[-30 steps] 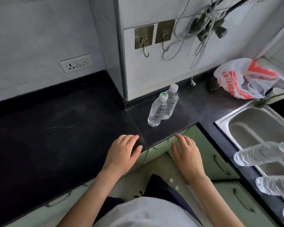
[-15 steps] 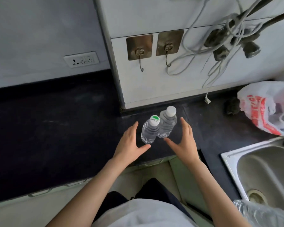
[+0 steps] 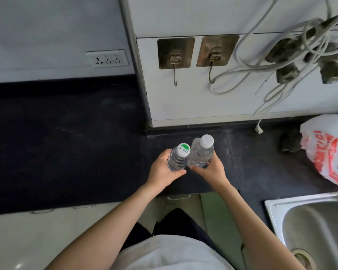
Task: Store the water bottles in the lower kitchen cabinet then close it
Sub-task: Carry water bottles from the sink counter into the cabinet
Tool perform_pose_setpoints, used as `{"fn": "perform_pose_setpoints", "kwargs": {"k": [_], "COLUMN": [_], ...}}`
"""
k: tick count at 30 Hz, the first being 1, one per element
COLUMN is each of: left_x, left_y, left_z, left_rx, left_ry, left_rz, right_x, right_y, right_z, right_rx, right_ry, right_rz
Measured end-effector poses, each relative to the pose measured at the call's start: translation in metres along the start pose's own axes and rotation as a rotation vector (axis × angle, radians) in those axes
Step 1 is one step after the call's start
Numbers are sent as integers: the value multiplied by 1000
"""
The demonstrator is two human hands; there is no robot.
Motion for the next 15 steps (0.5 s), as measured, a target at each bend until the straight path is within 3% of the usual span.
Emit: {"fn": "perform_pose_setpoints", "kwargs": {"k": [8,15], "left_x": [-1,-5], "left_y": [12,52], "left_z": [14,67], "left_rx": [-91,-265], "left_ry": [110,279], "left_rz": [99,134], "right_x": [5,51], "right_y": [1,28], "right_z": [4,-13], "right_rx": [14,135], "right_ry": [21,-86], "right_rz": [40,173]}}
Point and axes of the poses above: each hand's wrist, its own y-axis away from the middle knuckle, its own z-axis out of the back of the hand, x = y × z, the point moved 4 cm from there along -y, towards the middle knuckle, and after that the axes turned 11 degrees about y, right-handed, at the moved point
